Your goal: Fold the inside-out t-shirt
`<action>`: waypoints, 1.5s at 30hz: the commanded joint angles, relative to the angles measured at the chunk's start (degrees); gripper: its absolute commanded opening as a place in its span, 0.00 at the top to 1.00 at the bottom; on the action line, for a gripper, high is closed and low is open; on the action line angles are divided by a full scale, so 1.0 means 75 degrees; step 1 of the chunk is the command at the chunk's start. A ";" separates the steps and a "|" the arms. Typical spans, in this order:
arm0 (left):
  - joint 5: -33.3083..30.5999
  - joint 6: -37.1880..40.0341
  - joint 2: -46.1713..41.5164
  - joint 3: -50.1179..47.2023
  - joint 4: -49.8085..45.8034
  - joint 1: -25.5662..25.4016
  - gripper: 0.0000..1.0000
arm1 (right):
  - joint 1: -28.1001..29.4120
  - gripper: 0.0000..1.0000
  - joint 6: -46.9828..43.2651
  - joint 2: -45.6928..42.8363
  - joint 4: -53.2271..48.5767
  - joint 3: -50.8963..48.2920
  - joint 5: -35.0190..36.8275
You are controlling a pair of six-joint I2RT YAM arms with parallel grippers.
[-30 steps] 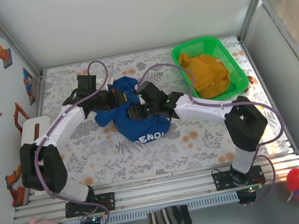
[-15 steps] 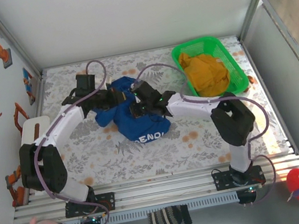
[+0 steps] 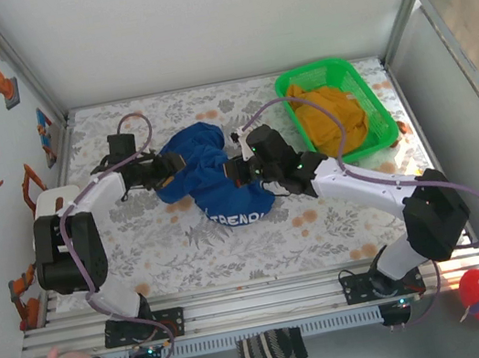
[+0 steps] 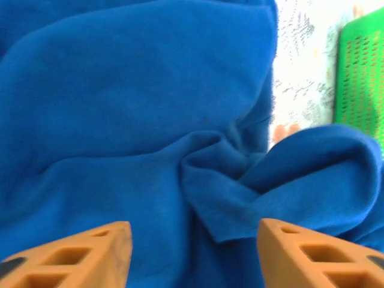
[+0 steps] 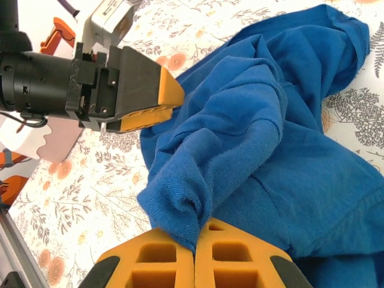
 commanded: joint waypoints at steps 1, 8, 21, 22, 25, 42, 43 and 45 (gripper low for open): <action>-0.0047 -0.0306 -0.0843 -0.0361 0.0073 -0.0124 0.30 | -0.0028 1.00 0.0010 -0.0012 0.0446 -0.0160 -0.0109; -0.0463 -0.1721 -0.1992 -0.0824 0.0430 -0.1284 0.16 | -0.0026 1.00 0.0292 0.0158 0.0732 -0.0466 -0.0247; -0.1849 -0.2473 -0.0926 -0.1461 0.1253 -0.2397 0.55 | -0.0019 1.00 0.0835 0.0112 0.1267 -0.1361 -0.0086; -0.1822 -0.2348 -0.0793 -0.1451 0.1329 -0.2412 0.67 | -0.0024 1.00 0.0923 0.0121 0.1334 -0.1499 -0.0072; -0.1839 -0.2013 -0.0528 -0.1471 0.1323 -0.2429 0.94 | -0.0025 1.00 0.1074 0.0148 0.1301 -0.1829 0.0033; -0.1941 -0.1583 -0.0750 -0.1893 0.1055 -0.2429 1.00 | 0.0249 0.53 -0.0682 0.0759 -0.1808 0.0383 0.0945; -0.1931 -0.1576 -0.0747 -0.1868 0.1035 -0.2423 1.00 | 0.0284 0.52 -0.0722 0.0895 -0.1853 0.0525 0.0947; -0.1943 -0.1548 -0.0775 -0.1824 0.0969 -0.2427 1.00 | 0.0350 0.51 -0.0798 0.1312 -0.2002 0.0924 0.0890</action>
